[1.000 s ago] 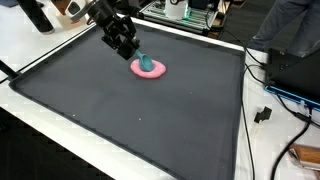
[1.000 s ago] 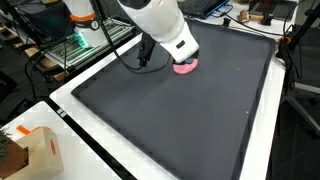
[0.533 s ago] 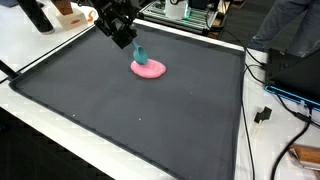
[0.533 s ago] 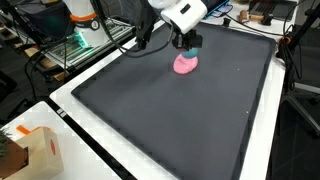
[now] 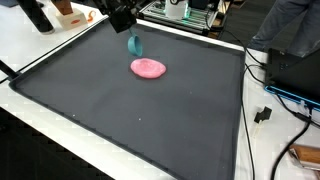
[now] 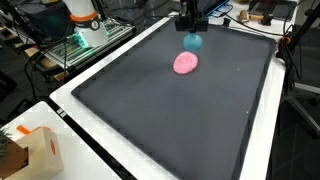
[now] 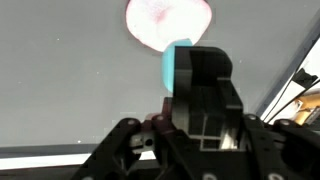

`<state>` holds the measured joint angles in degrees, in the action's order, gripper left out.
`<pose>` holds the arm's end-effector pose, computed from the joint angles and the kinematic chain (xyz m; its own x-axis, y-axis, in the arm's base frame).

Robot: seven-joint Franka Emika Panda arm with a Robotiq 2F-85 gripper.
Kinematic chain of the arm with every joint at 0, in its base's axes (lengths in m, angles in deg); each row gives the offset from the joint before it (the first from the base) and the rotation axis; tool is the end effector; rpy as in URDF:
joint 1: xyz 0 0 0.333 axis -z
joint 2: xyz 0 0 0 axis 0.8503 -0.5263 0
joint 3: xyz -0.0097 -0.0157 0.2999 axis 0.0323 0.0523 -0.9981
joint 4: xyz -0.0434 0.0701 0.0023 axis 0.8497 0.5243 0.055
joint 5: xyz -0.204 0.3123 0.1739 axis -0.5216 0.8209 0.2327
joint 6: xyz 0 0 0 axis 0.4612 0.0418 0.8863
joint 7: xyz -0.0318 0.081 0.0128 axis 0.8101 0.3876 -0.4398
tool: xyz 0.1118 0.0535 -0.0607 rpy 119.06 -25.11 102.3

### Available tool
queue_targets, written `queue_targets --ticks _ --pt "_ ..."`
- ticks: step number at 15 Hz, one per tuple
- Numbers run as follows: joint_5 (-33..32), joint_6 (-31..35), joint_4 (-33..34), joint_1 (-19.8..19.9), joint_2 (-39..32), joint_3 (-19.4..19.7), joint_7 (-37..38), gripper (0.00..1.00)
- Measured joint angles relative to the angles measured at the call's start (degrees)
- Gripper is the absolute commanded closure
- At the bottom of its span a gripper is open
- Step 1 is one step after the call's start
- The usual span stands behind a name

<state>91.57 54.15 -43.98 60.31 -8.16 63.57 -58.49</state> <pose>0.5834 -0.0010 0.3263 0.9243 0.2699 0.2699 0.3440 -0.8953 -0.2829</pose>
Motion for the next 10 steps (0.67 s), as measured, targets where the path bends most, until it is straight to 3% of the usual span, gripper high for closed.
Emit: queue_targets --ticks 7,10 --pt "-22.0 3.77 -3.09 -3.62 4.68 -2.44 27.44 0.75" --pt "-28.76 3.67 -3.75 -4.62 5.58 -3.48 35.39 0.75"
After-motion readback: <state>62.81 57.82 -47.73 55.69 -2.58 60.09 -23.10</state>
